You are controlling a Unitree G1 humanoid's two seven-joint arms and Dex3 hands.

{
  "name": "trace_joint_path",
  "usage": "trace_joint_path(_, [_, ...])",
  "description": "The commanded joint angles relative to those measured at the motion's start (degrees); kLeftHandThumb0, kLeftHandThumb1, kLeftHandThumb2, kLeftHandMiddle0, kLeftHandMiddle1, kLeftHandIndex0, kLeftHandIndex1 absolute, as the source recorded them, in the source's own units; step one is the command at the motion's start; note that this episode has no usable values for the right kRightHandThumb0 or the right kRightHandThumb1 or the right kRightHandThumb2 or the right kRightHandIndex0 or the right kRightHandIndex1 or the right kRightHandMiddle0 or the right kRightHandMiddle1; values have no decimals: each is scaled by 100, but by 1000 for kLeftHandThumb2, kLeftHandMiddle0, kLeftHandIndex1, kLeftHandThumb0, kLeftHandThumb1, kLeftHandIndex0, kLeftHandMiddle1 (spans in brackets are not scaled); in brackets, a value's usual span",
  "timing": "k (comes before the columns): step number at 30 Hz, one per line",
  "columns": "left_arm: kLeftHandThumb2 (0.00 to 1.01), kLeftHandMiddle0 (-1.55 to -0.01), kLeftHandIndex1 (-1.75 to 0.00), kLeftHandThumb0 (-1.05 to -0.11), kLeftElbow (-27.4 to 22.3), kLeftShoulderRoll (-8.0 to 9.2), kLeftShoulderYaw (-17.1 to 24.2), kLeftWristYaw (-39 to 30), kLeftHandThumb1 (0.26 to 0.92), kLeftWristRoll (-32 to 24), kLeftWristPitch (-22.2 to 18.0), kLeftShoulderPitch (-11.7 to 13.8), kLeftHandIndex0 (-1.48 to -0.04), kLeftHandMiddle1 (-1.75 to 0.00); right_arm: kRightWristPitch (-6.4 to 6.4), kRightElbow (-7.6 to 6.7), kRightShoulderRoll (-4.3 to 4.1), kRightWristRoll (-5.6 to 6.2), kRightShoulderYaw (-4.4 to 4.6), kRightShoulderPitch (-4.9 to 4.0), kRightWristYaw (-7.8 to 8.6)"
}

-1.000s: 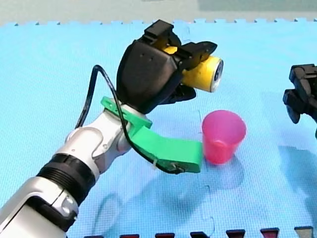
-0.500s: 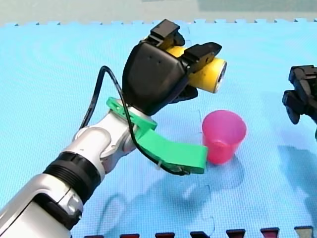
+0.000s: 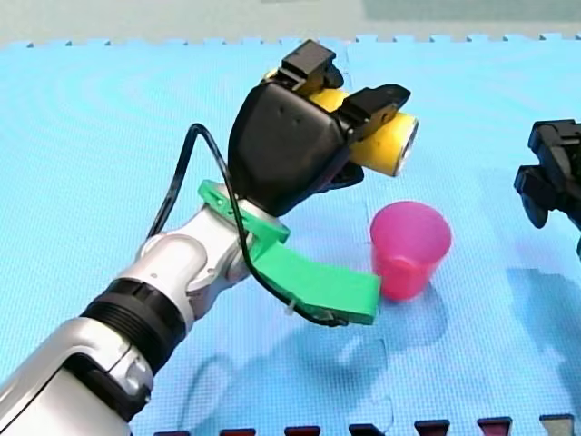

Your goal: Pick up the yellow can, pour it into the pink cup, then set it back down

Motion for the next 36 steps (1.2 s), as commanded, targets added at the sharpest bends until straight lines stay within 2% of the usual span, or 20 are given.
trace_joint_path(1, [0, -781, -291, -298, 9, 22, -17, 73, 858, 2, 23, -72, -1204, -1562, -11, -13, -18, 22, -19, -2, 3])
trace_joint_path(3, [0, -781, -640, -303, 16, 22, -28, 90, 857, 5, 31, -65, -1016, -1557, -6, -15, -19, 27, -23, -3, 1])
trace_joint_path(4, [1, -783, -700, -305, 23, 23, -34, 100, 857, 4, 35, -62, -983, -1549, -8, -16, -21, 27, -23, -3, -2])
trace_joint_path(7, [0, -807, -744, -308, 39, 30, -48, 121, 855, 1, 42, -57, -944, -1465, -14, -20, -25, 16, -16, 0, -23])
trace_joint_path(12, [0, -837, -723, -306, 233, 2, -92, 283, 852, 35, 111, -97, -946, -1369, -15, -27, -40, -14, 10, 2, -84])
trace_joint_path(16, [1, -881, -674, -307, 368, 54, -83, 536, 850, -2, 56, -63, -965, -1252, -28, -35, -48, -57, 51, 8, -144])
trace_joint_path(18, [1, -892, -654, -306, 442, 65, 100, 588, 849, -290, -237, 28, -971, -1227, -47, -38, -50, -61, 53, 14, -155])
trace_joint_path(21, [0, -929, -363, -324, 650, -51, 586, 584, 845, -1050, -938, 231, -1077, -1160, -104, -42, -58, -72, 54, 29, -184])
trace_joint_path(22, [0, -965, -201, -380, 705, -146, 788, 499, 837, -1359, -1122, 304, -1100, -957, -119, -43, -65, -81, 58, 33, -193])
trace_joint_path(23, [0, -1027, -110, -423, 737, -223, 935, 421, 834, -1590, -1244, 354, -1107, -687, -128, -43, -71, -88, 59, 36, -197])
trace_joint_path(25, [0, -1132, -29, -451, 743, -314, 1155, 370, 812, -1947, -1536, 453, -1134, -285, -140, -44, -79, -103, 61, 40, -205])
trace_joint_path(26, [0, -1148, -19, -438, 716, -315, 1233, 376, 789, -2072, -1696, 528, -1144, -200, -144, -45, -83, -110, 61, 42, -208])
trace_joint_path(29, [0, -1232, -13, -411, 660, -320, 1383, 360, 761, -2295, -1937, 697, -1176, -116, -152, -47, -91, -117, 62, 50, -209])
trace_joint_path(33, [0, -1263, -11, -406, 630, -300, 1523, 352, 756, -2431, -2161, 900, -1189, -85, -141, -44, -101, -107, 56, 50, -196])
trace_joint_path(36, [1, -1275, -12, -399, 669, -362, 1693, 224, 757, -2586, -2322, 1013, -1200, -71, -125, -41, -113, -90, 48, 48, -176])
